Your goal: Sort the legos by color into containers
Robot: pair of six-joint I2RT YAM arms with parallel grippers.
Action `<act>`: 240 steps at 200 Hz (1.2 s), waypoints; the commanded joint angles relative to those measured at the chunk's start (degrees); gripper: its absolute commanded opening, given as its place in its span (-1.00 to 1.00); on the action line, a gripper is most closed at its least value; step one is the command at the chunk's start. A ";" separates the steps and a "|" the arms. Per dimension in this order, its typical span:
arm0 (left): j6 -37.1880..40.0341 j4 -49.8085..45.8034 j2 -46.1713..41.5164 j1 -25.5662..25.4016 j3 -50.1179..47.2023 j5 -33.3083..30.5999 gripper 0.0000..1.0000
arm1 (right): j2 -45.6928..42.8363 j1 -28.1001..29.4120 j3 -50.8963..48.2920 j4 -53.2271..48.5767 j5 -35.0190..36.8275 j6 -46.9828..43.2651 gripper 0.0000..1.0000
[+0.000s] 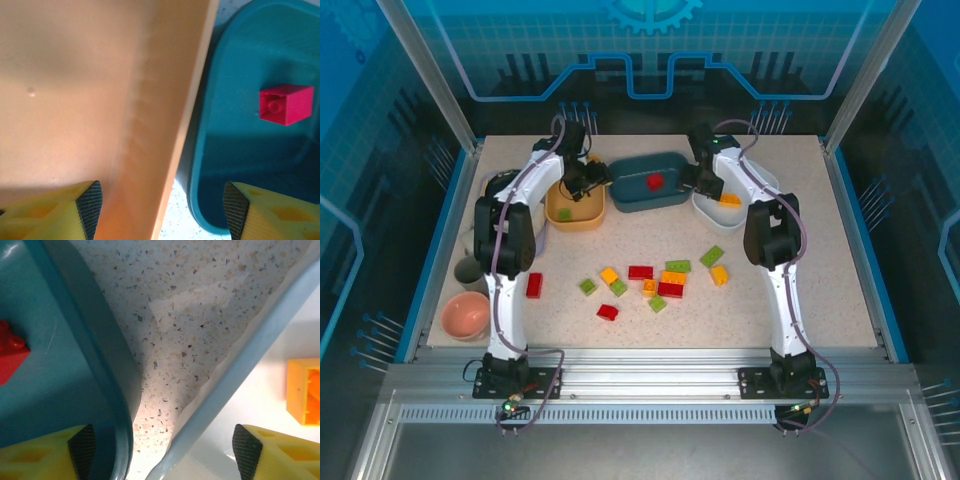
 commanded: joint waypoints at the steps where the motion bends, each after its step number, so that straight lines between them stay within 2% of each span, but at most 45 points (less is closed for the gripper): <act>1: 2.17 -3.23 2.92 -0.07 4.27 1.79 0.33 | 1.29 0.21 1.56 -2.25 -0.07 1.18 0.44; 22: 2.82 -4.67 4.90 -0.87 6.06 1.36 0.22 | 1.59 0.46 1.12 -2.26 0.37 0.63 0.32; 63: 4.50 -5.49 4.91 -2.11 3.74 0.49 -0.21 | 0.23 1.22 -0.92 -2.46 1.47 -0.53 0.13; 113: 4.41 -3.16 -0.22 -4.26 -4.87 0.58 -0.39 | -7.26 1.91 -10.47 0.40 2.28 -2.48 0.01; 151: 3.64 -0.73 -5.49 -5.64 -11.39 -0.04 -0.40 | -13.18 1.95 -19.72 3.80 2.57 -5.01 0.00; 190: 3.75 -0.83 -8.73 -6.57 -12.19 -0.49 -0.38 | -16.17 1.80 -22.73 3.59 2.26 -6.60 0.02; 219: 3.37 -1.18 -11.87 -6.78 -12.91 -3.30 -0.05 | -20.68 1.79 -26.79 5.62 3.94 -7.24 0.31; 240: 2.45 -1.19 -15.96 -7.15 -12.83 -4.76 0.19 | -25.09 1.88 -29.07 5.65 6.23 -7.79 0.35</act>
